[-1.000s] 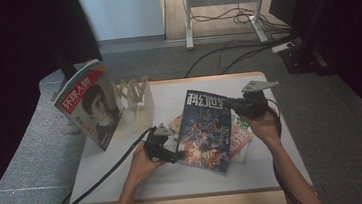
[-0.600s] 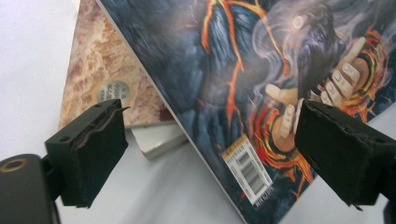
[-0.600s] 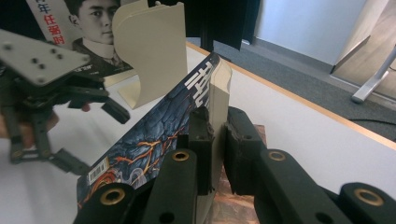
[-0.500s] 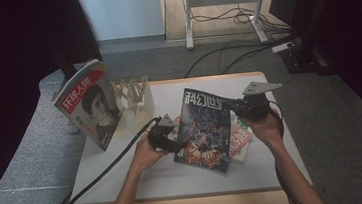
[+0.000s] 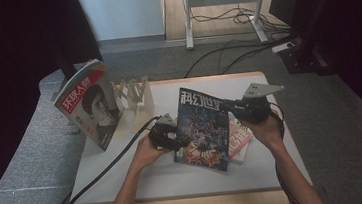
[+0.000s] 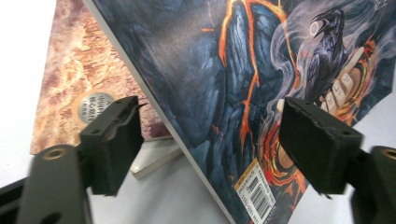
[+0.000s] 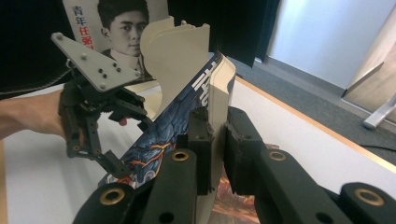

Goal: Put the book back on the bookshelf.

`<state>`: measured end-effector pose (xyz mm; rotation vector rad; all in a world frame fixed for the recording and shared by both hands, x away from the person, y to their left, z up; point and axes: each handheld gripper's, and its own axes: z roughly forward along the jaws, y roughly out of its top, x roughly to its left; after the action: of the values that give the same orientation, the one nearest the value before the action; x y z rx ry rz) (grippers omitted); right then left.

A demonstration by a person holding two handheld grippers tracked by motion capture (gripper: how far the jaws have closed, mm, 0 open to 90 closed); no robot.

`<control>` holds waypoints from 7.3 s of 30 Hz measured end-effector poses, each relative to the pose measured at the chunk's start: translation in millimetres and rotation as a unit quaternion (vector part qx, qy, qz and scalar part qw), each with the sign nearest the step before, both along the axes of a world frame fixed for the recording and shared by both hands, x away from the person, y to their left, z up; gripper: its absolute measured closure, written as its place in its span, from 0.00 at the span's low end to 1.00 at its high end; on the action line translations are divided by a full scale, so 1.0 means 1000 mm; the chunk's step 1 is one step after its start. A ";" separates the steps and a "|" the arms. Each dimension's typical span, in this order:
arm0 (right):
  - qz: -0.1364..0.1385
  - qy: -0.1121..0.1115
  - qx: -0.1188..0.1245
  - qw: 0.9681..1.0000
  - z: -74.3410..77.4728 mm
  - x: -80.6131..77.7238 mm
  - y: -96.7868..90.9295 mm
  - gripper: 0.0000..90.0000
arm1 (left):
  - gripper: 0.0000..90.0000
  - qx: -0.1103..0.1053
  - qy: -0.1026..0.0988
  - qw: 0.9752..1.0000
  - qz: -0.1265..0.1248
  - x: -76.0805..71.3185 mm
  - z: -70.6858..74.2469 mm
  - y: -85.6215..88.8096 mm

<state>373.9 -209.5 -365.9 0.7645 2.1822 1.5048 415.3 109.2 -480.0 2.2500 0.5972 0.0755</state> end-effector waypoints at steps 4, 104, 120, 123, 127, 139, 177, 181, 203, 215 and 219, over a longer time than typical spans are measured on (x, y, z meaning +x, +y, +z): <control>0.007 -0.003 0.000 1.000 0.002 -0.002 0.000 0.90 | 0.43 -0.001 -0.004 1.000 -0.011 -0.003 0.001 0.000; -0.009 -0.050 0.014 0.999 0.035 -0.006 -0.010 0.87 | 0.81 -0.100 -0.157 0.983 -0.005 -0.026 0.148 0.004; -0.029 -0.035 0.004 0.999 0.023 -0.003 -0.019 0.74 | 0.91 -0.108 -0.148 0.983 -0.021 -0.026 0.145 0.008; -0.038 -0.027 -0.005 0.999 0.016 -0.002 -0.023 0.69 | 0.91 -0.107 -0.147 0.983 -0.018 -0.025 0.145 0.009; -0.058 -0.007 -0.008 0.998 0.003 -0.001 -0.033 0.59 | 0.91 -0.106 -0.144 0.984 -0.012 -0.023 0.145 0.010; -0.117 0.046 -0.051 0.991 -0.039 -0.006 -0.059 0.42 | 0.91 -0.105 -0.140 0.984 -0.003 -0.022 0.146 0.009; -0.192 0.154 -0.126 0.961 -0.167 -0.022 -0.087 0.00 | 0.91 -0.108 -0.147 0.983 0.007 -0.024 0.145 0.007; -0.195 0.158 -0.123 0.960 -0.170 -0.022 -0.089 0.00 | 0.91 -0.111 -0.145 0.983 0.017 -0.022 0.145 0.007; -0.198 0.154 -0.125 0.960 -0.171 -0.023 -0.088 0.00 | 0.92 -0.090 -0.158 0.982 0.048 -0.031 0.160 0.021; -0.198 0.153 -0.125 0.960 -0.171 -0.023 -0.088 0.00 | 0.92 -0.094 -0.145 0.983 0.061 -0.036 0.167 0.035; -0.198 0.154 -0.125 0.960 -0.171 -0.023 -0.088 0.00 | 0.92 -0.093 -0.144 0.983 0.067 -0.039 0.170 0.041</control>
<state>350.6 -297.8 -537.0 1.3206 2.1983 0.9423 375.9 150.1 -310.5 1.9699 0.5722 0.3900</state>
